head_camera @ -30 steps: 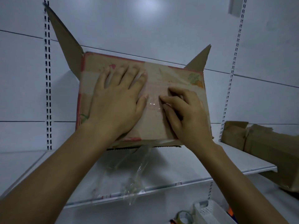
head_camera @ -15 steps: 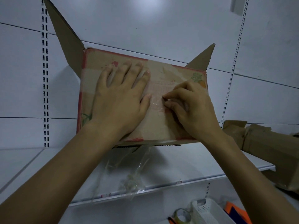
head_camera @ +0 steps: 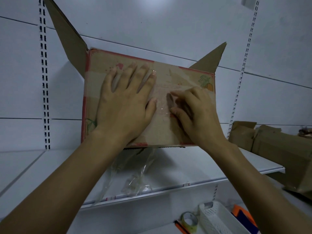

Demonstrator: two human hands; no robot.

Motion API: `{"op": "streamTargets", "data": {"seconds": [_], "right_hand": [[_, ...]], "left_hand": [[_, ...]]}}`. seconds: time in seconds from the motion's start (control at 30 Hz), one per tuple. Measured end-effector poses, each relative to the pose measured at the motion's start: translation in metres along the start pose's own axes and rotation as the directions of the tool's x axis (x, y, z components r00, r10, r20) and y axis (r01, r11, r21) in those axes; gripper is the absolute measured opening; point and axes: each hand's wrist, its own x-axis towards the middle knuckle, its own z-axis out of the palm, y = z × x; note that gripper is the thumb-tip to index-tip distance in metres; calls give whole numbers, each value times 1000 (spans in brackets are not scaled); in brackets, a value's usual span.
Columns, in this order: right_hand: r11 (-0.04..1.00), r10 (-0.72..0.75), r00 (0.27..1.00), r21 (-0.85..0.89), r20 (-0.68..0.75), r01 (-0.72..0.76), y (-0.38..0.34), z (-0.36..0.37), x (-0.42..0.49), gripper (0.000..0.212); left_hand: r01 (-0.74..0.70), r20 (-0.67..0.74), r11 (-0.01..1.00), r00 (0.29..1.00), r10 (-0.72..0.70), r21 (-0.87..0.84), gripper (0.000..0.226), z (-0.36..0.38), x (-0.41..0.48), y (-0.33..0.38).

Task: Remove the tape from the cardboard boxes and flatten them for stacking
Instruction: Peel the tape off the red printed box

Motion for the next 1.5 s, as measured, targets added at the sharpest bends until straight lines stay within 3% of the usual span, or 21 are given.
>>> {"op": "streamTargets", "data": {"seconds": [0.2, 0.43, 0.57, 0.73, 1.03, 1.1, 1.17, 1.23, 1.3, 1.4, 1.5], "right_hand": [[994, -94, 992, -62, -79, 89, -1, 3, -7, 12], [992, -69, 996, -107, -48, 64, 0, 0, 1, 14], [992, -99, 995, -77, 20, 100, -2, -5, 15, 8], [924, -216, 964, -286, 156, 254, -4, -5, 15, 20], [975, -92, 954, -167, 287, 144, -27, -18, -95, 13], [971, -93, 898, -161, 431, 178, -43, -17, -119, 16], [955, -76, 751, -169, 656, 245, -56, -12, -152, 18], [917, -112, 708, -202, 697, 343, -64, -9, -190, 8], [920, -175, 773, -177, 610, 349, -68, -15, -207, 14], [937, -302, 911, -89, 281, 338, -70, -33, -190, 12], [988, -150, 987, -51, -65, 147, -55, -50, -152, 30]], "left_hand": [[0, -3, 1000, 1000, 0, -6, 59, 0, -2, -1], [-1, -15, 1000, 1000, 1, 1, 58, 3, -3, -1], [-2, -8, 1000, 1000, 2, 7, 58, 4, -4, -4], [6, -7, 1000, 1000, -6, -6, 58, 5, -3, -8], [-13, -9, 1000, 1000, 13, -28, 57, 9, -8, 0], [-16, -17, 999, 1000, 15, -32, 57, 8, -9, 0], [-12, -32, 999, 999, 11, -45, 56, 6, -7, -2], [-9, -41, 999, 999, 7, -50, 55, 5, -5, -4], [-13, -34, 999, 999, 11, -44, 55, 4, -2, -5], [-21, -19, 999, 1000, 20, -28, 56, 6, -7, -1], [-31, -28, 999, 999, 30, -26, 56, 6, -12, 1]]}}
